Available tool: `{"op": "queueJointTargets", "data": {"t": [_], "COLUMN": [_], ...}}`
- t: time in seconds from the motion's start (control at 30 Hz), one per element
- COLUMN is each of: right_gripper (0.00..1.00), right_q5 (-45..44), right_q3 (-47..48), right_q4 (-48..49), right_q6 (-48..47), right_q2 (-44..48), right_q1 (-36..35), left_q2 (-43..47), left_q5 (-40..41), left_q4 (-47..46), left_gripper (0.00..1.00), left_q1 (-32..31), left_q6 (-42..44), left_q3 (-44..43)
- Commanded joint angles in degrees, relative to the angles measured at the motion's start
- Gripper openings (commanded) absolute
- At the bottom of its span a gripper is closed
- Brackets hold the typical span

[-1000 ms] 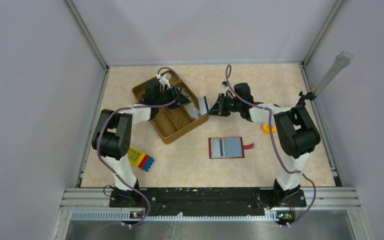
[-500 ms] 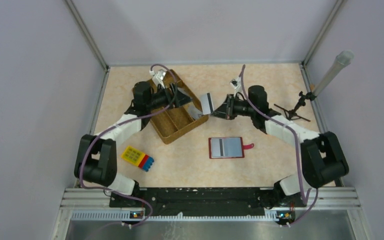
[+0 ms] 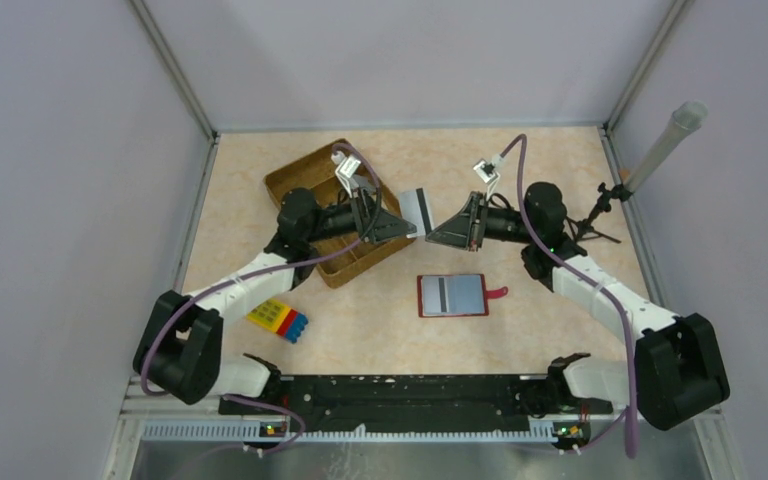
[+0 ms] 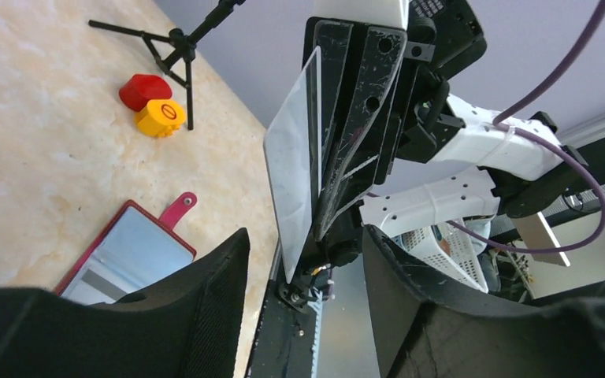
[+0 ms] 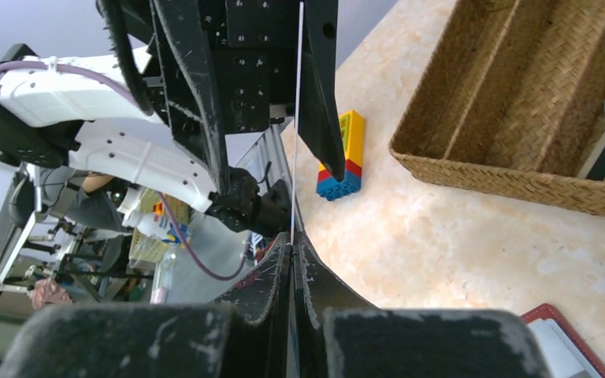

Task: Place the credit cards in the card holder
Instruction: Insert the credit card into the card holder.

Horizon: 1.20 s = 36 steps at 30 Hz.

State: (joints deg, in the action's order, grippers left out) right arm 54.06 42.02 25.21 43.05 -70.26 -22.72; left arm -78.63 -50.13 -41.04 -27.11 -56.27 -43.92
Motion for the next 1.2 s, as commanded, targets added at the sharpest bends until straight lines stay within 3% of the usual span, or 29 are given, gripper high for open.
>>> {"op": "queueJointTargets", "data": {"t": [0.0,0.07,0.2,0.4,0.43,0.47,0.5,0.53,0.6,0.73,0.9,1.17], "right_gripper": [0.00,0.00,0.00,0.00,0.00,0.10,0.33,0.50,0.66,0.69,0.68,0.64], "right_q5": [2.40,2.71,3.18,2.00,1.10,-0.36,-2.73,-5.83,-13.39,-33.90,-54.30,-63.58], "right_q3": [-0.76,-1.25,-1.83,-1.82,-1.61,-0.85,0.00,0.86,2.36,3.34,1.60,-2.43], "right_q4": [1.97,1.78,0.83,-4.57,-6.93,-10.68,-15.07,-20.62,-31.20,-48.92,-60.27,-61.24], "right_q6": [0.55,0.62,0.32,-2.19,-2.97,-4.54,-6.55,-8.82,-12.85,-16.49,-14.45,-10.95], "right_q2": [3.44,4.00,4.86,6.79,7.35,7.95,8.63,9.38,11.35,13.90,13.95,8.04], "right_q1": [0.21,0.15,-0.02,-0.16,-0.13,-0.09,-0.05,-0.07,0.35,0.57,0.78,1.19], "left_q2": [4.08,4.59,4.41,4.37,4.48,4.71,4.95,5.12,5.15,1.34,-7.20,-16.73], "left_q5": [1.88,2.65,3.20,4.44,5.04,5.71,6.59,7.78,11.05,12.90,12.49,10.72], "left_q4": [-7.84,-7.33,-8.69,-5.04,-4.15,-2.98,-1.46,1.10,9.05,18.15,25.85,24.74], "left_gripper": [0.55,0.52,0.37,0.00,0.00,0.00,0.00,0.00,0.00,0.00,0.00,0.00], "left_q1": [0.14,0.06,-0.31,-2.23,-2.50,-2.65,-2.80,-2.85,-3.01,-4.03,-6.46,-9.78], "left_q6": [-3.66,-3.65,-5.11,-3.49,-2.97,-2.42,-1.58,-0.18,3.10,7.34,10.57,9.06], "left_q3": [1.05,1.39,1.73,1.11,1.33,1.57,1.85,1.90,1.68,-0.30,-4.77,-7.12]}}
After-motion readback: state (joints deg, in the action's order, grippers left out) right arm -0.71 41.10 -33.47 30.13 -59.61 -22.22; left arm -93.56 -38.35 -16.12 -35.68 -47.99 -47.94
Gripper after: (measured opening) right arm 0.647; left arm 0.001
